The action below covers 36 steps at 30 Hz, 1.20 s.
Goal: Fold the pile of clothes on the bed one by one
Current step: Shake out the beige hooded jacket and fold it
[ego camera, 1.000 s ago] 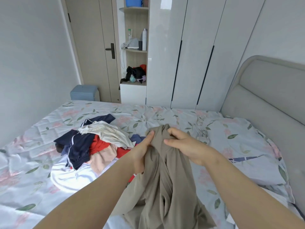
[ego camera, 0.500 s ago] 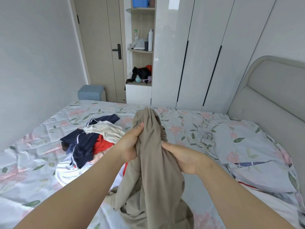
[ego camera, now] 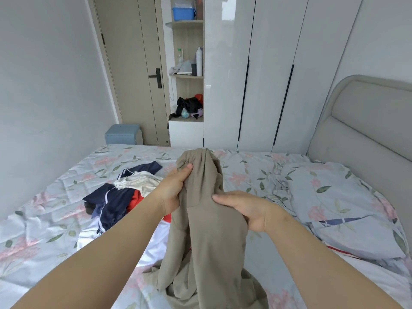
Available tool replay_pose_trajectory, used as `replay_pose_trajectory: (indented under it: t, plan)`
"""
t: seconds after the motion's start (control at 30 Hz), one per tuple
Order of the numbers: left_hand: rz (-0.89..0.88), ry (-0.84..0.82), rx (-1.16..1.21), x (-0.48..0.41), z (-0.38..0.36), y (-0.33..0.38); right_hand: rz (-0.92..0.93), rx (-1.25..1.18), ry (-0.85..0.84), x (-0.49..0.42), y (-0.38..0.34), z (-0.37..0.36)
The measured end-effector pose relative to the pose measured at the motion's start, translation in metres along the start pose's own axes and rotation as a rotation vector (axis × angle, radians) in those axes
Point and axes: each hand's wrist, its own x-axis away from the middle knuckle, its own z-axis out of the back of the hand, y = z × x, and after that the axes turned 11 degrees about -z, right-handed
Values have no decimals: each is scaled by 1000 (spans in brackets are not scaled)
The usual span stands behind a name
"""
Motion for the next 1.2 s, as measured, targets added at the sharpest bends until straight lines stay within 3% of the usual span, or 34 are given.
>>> replay_pose_trajectory:
  t: [0.2,0.37,0.53,0.7,0.9,0.97,1.03,1.13,1.2]
  plan:
    - [32,7,-100,-6,13,10,205,-256,205,7,-17,32]
    - [139,-158,-463,-12,21,45,323,71,590,27,-47,50]
    - [-150,-18,-611,-26,21,92,723,149,980,45,-78,66]
    - [-313,-47,-1032,-34,22,107,563,381,959,45,-80,80]
    - [-421,24,-1293,-33,26,112,612,291,887,56,-77,84]
    - [-435,62,-1200,-31,25,110,606,113,806,58,-75,82]
    - [-379,124,-907,-28,24,107,565,-173,668,59,-73,81]
    - [-151,218,-413,-22,18,97,453,-424,601,50,-70,81]
    - [60,254,-259,-20,11,82,398,-445,630,41,-68,75]
